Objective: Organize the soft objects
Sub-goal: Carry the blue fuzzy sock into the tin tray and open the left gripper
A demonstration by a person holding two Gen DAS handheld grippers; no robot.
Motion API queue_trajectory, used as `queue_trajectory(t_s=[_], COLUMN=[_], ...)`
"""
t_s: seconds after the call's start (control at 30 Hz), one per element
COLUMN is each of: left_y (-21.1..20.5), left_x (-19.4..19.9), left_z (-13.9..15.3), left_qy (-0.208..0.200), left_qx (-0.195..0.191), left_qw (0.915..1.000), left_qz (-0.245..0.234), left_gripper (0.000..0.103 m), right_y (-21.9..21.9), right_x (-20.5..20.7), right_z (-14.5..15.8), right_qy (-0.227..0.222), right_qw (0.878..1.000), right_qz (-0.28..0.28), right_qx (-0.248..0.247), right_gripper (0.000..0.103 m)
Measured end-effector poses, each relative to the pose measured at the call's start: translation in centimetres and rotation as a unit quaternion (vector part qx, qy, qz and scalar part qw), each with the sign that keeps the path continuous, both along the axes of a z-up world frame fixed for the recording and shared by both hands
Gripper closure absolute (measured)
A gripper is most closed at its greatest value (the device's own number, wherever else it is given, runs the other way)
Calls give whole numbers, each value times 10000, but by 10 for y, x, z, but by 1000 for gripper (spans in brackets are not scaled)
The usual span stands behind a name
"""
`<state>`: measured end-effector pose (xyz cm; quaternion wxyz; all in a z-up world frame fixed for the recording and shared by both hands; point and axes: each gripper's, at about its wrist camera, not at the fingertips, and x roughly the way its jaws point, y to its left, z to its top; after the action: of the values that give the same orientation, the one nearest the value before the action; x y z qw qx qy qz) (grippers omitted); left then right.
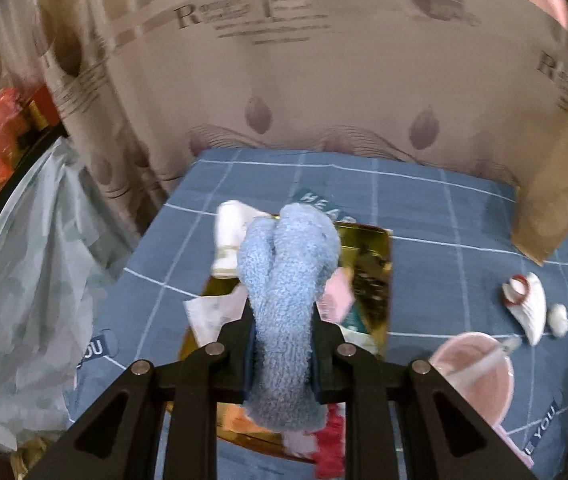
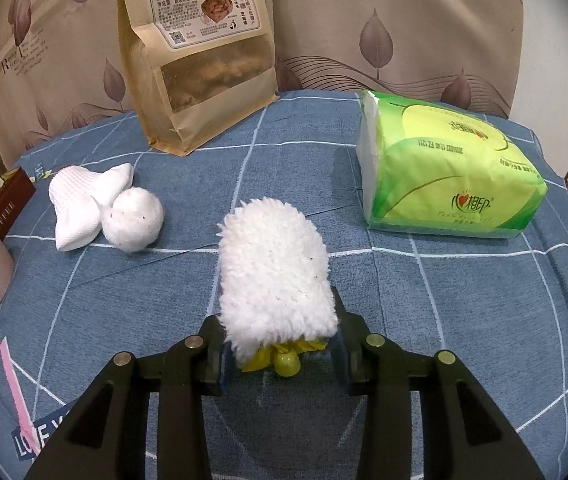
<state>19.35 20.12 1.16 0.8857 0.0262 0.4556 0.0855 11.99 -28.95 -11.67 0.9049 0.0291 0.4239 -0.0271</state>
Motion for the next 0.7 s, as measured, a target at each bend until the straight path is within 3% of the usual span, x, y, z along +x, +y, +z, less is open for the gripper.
queue_trajectory(t_s=[0.23,0.7], left_y=[26,43], left_x=[12,31], left_z=[-13,-68], left_qy=[153,648], left_qx=[-3,-93], left_qw=[9997,9975], left_qz=[187,259], left_gripper=[82,82], right_y=[0,2], right_x=[0,-1], right_z=[-1,-1], right_qy=[2,17], right_qw=[10000,9999], right_qz=[-4,-15], right_qx=[-18,-118], right_gripper=[66,65])
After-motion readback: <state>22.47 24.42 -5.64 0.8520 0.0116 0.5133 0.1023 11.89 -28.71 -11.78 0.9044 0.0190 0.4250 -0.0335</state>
